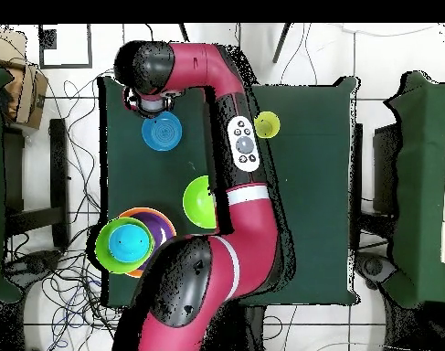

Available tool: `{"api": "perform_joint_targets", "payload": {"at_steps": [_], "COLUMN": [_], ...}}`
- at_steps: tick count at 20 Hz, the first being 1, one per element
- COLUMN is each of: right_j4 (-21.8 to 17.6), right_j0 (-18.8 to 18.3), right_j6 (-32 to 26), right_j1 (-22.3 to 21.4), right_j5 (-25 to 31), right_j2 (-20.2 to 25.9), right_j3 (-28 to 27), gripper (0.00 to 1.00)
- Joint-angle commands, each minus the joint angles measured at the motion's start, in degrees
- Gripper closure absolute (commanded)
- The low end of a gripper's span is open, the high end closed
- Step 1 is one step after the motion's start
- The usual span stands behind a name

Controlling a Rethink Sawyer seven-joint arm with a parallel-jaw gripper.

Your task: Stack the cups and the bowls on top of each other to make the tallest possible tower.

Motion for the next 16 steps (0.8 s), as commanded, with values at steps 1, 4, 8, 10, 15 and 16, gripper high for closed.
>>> {"api": "perform_joint_targets", "payload": {"at_steps": [1,4,8,10,15,16], "right_j4": [-5.12,-4.48,-4.96,-5.23,-5.26,-5.23], "right_j0": [0.81,0.33,0.37,0.31,-0.04,-0.1], "right_j6": [-19.47,-18.96,-19.65,-20.29,-20.14,-19.94], "right_j1": [1.23,0.47,1.44,2.23,2.62,2.55], "right_j5": [2.72,1.14,-0.12,-0.97,-3.24,-3.57], "right_j2": [-1.31,-2.26,-2.31,-2.21,-2.7,-2.8], "right_j3": [-2.82,-0.53,-0.63,-0.77,0.91,1.28], "gripper": [0.0,0.0,0.0,0.0,0.0,0.0]}}
